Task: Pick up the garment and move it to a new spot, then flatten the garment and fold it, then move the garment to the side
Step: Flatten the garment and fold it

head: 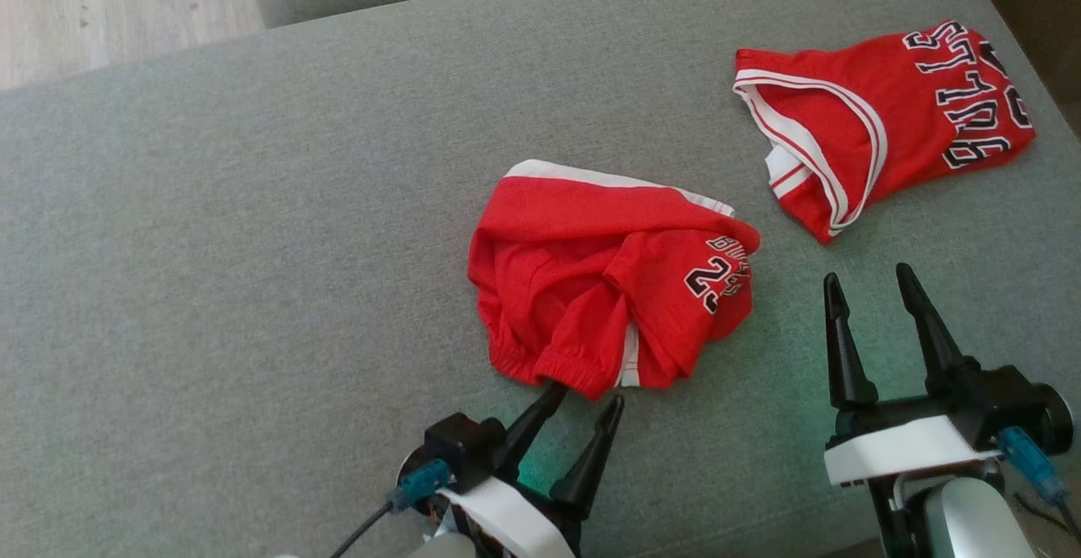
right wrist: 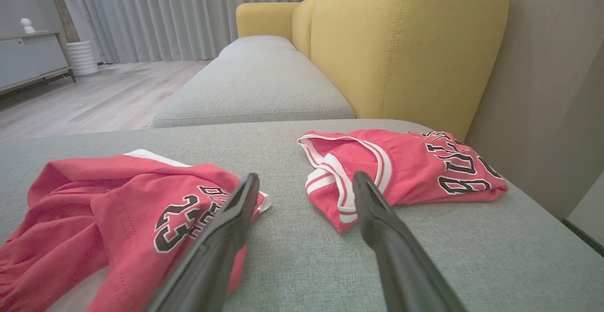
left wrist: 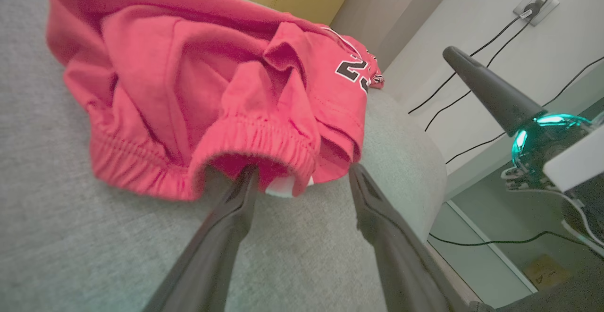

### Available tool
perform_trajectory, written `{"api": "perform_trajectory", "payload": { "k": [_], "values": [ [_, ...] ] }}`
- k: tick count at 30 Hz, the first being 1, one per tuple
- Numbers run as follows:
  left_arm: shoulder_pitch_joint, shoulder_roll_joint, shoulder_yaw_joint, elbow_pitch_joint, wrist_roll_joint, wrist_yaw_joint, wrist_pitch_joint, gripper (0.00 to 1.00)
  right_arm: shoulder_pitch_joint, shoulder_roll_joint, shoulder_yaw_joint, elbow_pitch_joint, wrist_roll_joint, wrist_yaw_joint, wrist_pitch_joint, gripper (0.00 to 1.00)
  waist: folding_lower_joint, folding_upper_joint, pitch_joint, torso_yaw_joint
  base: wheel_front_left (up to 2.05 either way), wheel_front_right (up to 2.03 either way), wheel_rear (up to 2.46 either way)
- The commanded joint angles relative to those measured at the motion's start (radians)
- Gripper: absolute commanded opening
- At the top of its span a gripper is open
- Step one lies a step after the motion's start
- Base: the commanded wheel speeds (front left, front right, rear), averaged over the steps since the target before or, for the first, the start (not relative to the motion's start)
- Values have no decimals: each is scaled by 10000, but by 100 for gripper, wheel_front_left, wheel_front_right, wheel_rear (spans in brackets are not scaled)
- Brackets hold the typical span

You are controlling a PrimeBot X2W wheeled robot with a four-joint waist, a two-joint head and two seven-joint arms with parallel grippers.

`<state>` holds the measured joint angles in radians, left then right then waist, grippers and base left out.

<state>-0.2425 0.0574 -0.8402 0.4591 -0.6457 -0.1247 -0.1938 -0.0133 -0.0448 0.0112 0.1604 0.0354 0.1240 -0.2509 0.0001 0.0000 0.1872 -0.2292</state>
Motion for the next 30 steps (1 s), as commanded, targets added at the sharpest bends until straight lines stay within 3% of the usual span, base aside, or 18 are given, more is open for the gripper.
{"api": "perform_trajectory", "payload": {
  "k": [1, 6, 7, 9, 16, 19, 24, 30],
  "values": [
    [-325, -72, 109, -171, -161, -56, -205, 100, -282, -55, 225, -299, 54, 67, -109, 100, -1, 0, 19, -32, 0, 0, 0],
    [-804, -72, -285, 85, -472, -22, -520, 100, -325, -55, 273, -283, 54, 67, -109, 100, -1, 0, 92, -146, 0, 0, 0],
    [-907, -72, -385, 141, -550, -16, -556, 89, -347, -55, 289, -280, 62, 67, -109, 100, -1, 0, 114, -167, 0, 0, 0],
    [-1173, -72, -658, 228, -667, -20, -606, 0, -383, -54, 297, -269, 83, 67, -109, 100, -1, 0, 150, -197, 0, 0, 0],
    [-1913, -68, -615, 602, -1202, -34, -668, 0, -294, -54, 95, -285, 174, 67, -109, 100, -1, 0, 63, -50, 0, 0, 0],
    [-2012, 316, -406, 168, -1761, -46, -276, 0, -112, -54, -76, -254, 230, 67, -109, 100, -1, 0, -173, 172, 0, 0, 0],
    [-2046, 2156, -122, -2060, -2585, -14, 1485, 0, 134, -54, -69, -191, 409, 67, -109, 100, -1, 0, -633, 597, 0, 0, 0],
    [-1553, 4646, 470, -5951, -3835, 994, 4092, 0, 317, -54, -54, -132, 557, 67, -109, 100, -1, 0, -1052, 1067, 0, 0, 0]
  ]
}}
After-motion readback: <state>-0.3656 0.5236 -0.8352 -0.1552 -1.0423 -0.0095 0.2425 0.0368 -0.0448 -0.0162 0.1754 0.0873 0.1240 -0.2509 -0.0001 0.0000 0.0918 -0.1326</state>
